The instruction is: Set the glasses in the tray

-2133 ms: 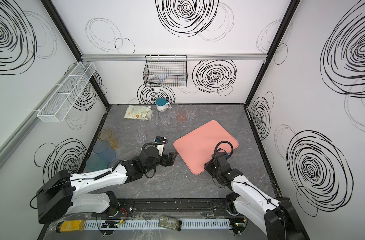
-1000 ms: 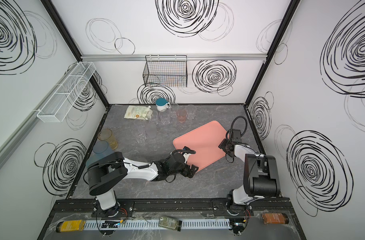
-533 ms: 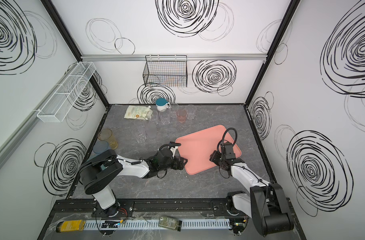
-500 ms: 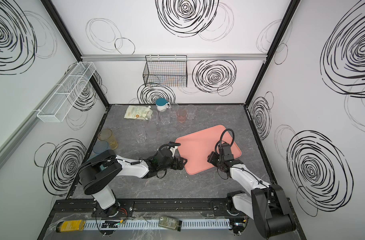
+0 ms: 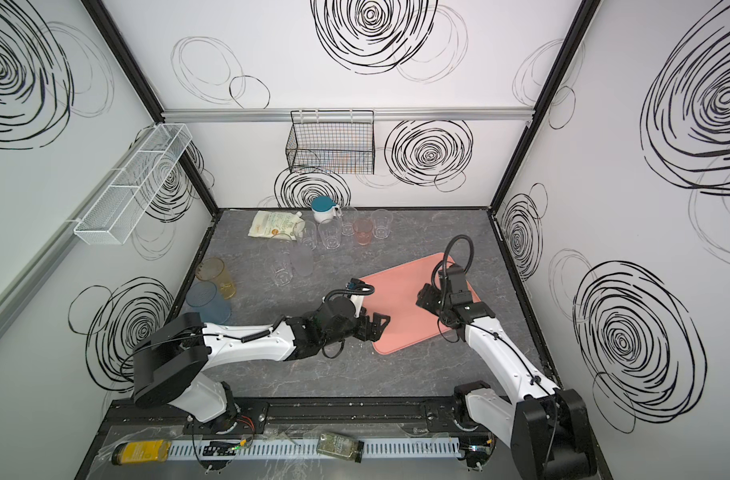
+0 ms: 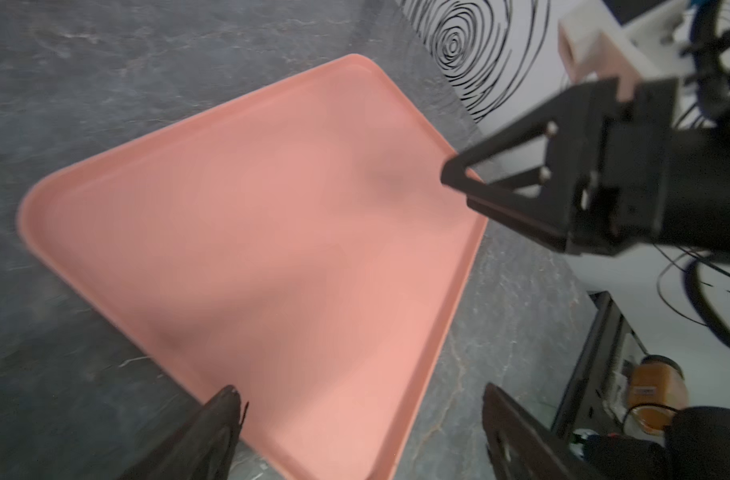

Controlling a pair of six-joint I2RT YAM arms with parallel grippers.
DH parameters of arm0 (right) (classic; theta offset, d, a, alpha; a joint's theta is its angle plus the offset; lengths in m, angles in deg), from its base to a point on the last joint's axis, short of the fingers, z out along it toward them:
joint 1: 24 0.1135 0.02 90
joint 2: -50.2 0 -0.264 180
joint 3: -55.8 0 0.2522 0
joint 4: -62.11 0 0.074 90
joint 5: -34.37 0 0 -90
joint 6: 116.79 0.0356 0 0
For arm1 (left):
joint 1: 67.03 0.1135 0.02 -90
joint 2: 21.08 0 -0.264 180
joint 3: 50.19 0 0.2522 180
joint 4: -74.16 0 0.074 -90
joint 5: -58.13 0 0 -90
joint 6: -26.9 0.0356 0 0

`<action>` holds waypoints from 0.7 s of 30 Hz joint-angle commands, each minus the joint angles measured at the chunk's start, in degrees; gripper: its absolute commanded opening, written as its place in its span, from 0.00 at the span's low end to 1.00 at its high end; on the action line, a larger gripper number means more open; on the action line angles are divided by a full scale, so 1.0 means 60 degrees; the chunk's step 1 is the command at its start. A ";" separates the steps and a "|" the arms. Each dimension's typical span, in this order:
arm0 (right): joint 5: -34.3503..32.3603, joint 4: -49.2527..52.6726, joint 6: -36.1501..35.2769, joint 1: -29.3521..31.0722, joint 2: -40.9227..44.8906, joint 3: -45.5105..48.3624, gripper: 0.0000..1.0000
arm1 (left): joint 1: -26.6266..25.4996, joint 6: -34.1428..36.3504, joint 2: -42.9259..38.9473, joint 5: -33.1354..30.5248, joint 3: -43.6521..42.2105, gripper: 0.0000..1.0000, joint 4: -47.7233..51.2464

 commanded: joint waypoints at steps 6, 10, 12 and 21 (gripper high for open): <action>0.0393 -0.1470 -0.0328 -0.3050 -0.2222 -0.1094 0.78 | -0.0537 -0.0180 0.1516 0.0477 0.1249 0.94 0.0301; 0.0584 -0.1396 -0.0387 -0.3684 -0.3695 -0.1897 0.82 | -0.0419 -0.0789 0.1635 0.0661 0.0860 0.94 -0.0181; 0.0647 -0.1379 -0.0362 -0.3765 -0.4369 -0.2245 0.83 | -0.0417 -0.0953 0.1715 0.0803 0.0854 0.94 -0.0329; 0.1041 -0.1650 -0.0275 -0.3814 -0.6315 -0.2741 0.84 | -0.0050 -0.1107 0.1446 0.0788 0.0371 0.95 -0.0328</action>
